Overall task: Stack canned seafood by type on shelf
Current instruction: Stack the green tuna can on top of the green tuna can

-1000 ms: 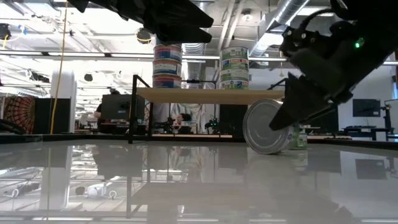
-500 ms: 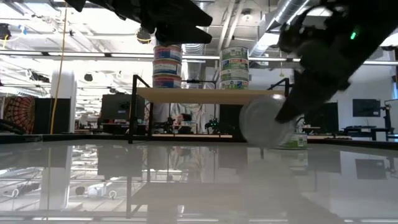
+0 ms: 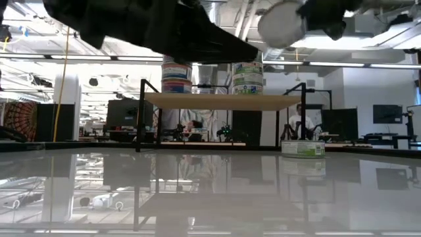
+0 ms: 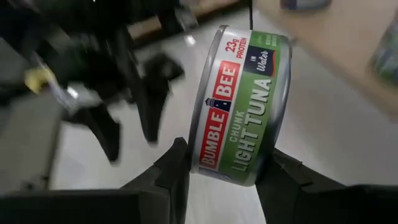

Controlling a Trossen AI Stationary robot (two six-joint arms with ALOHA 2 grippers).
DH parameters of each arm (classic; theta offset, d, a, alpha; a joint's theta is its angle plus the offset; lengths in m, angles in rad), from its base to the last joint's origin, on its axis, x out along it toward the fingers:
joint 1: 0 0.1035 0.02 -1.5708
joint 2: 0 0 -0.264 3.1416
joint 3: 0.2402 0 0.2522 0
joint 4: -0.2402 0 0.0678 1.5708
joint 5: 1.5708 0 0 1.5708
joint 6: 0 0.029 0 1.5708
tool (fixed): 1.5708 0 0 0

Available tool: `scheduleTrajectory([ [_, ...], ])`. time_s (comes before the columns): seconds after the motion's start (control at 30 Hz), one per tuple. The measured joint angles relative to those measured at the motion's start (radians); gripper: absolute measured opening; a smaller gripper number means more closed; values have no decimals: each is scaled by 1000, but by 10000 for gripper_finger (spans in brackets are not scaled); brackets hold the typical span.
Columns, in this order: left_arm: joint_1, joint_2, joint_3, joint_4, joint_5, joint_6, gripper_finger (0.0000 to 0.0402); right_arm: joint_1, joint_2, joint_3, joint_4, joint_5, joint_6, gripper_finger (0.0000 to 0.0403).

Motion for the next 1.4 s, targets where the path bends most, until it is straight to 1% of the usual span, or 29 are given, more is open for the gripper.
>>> scheduleTrajectory([
  [0.13, 66, -16, 0, -32, 31, 55, 290, -190, -68, 39, -13, -180, -37, 166],
  [0.27, 141, -74, 0, -107, 88, 2, 290, -366, -59, 97, -43, -344, -80, 166],
  [0.37, 179, -117, 0, -174, 126, -31, 290, -481, -12, 140, -51, -499, -91, 166],
  [0.47, 189, -158, 0, -217, 122, -40, 290, -581, 45, 193, -54, -635, -92, 166],
  [0.53, 189, -178, 0, -228, 111, -37, 290, -652, 88, 238, -62, -710, -92, 166],
  [0.6, 185, -189, 0, -235, 106, -29, 290, -725, 139, 286, -106, -788, -93, 166],
  [0.7, 175, -193, 0, -247, 104, -5, 290, -813, 223, 358, -138, -892, -92, 166],
  [0.87, 162, -194, 0, -275, 104, 25, 290, -919, 343, 477, -214, -1023, -104, 166],
  [0.97, 162, -194, 0, -279, 99, 45, 290, -957, 399, 531, -244, -1089, -109, 166],
  [1.17, 162, -194, 0, -284, 96, 85, 290, -1028, 517, 623, -325, -1182, -117, 172],
  [1.4, 162, -194, 0, -294, 105, 83, 290, -1065, 607, 670, -346, -1271, -119, 172],
])
